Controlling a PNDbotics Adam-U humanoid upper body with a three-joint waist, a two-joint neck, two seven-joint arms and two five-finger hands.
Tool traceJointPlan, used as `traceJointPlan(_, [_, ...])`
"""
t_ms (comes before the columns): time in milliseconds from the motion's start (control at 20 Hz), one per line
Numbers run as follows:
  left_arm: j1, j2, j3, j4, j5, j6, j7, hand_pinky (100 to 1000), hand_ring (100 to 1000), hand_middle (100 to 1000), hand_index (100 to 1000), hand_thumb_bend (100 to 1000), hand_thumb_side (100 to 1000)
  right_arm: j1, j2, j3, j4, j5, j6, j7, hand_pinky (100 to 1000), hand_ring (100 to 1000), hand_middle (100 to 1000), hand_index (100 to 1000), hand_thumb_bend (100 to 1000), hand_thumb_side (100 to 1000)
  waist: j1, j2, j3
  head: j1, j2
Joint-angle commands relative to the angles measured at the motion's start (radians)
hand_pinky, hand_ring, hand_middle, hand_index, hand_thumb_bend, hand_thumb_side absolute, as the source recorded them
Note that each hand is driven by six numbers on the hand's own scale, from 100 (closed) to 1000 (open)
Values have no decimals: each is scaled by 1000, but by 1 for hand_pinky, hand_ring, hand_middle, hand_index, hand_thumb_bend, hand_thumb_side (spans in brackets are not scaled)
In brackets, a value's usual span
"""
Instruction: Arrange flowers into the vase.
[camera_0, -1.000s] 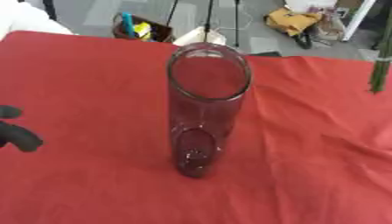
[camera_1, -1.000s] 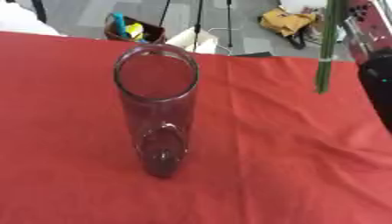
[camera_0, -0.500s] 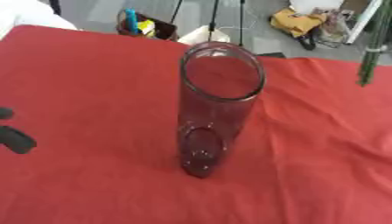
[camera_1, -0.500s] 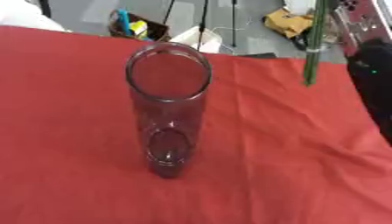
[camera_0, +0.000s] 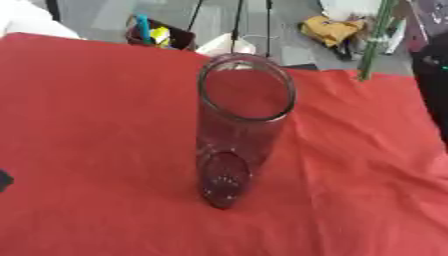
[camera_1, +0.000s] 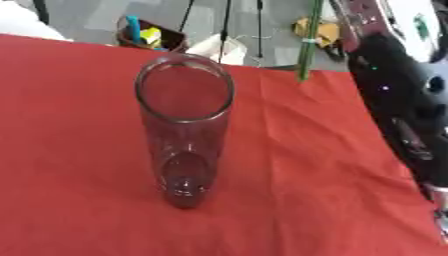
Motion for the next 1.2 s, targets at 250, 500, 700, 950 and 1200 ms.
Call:
traceJointPlan(250, [-14,6,-20,-16,24,8,-17,507,461,660,755,100,943,-53,19,10,41,110,44,-7,100,249,100,100,100,556,12,-35,19,-54,-2])
traceJointPlan(500, [-17,2,-22,-16,36,12,-23,507,455,661,756,100,942,-63,39,22,56,188,49,-17,100,253,100,100,100,559,12,-41,35,-88,1])
traceJointPlan(700, [-20,0,-24,-16,43,20,-28,507,447,661,755,100,945,-67,52,33,69,245,55,-19,100,259,100,100,100,560,9,-43,42,-96,6])
traceJointPlan(950, [-28,-5,-28,-16,55,28,-32,507,446,661,756,100,943,-78,70,39,70,266,55,-29,100,250,100,100,100,558,8,-47,52,-108,9])
traceJointPlan(1200, [-32,-8,-31,-16,64,36,-41,507,445,661,755,100,947,-87,81,45,50,268,49,-44,100,243,100,100,100,560,2,-47,65,-126,12])
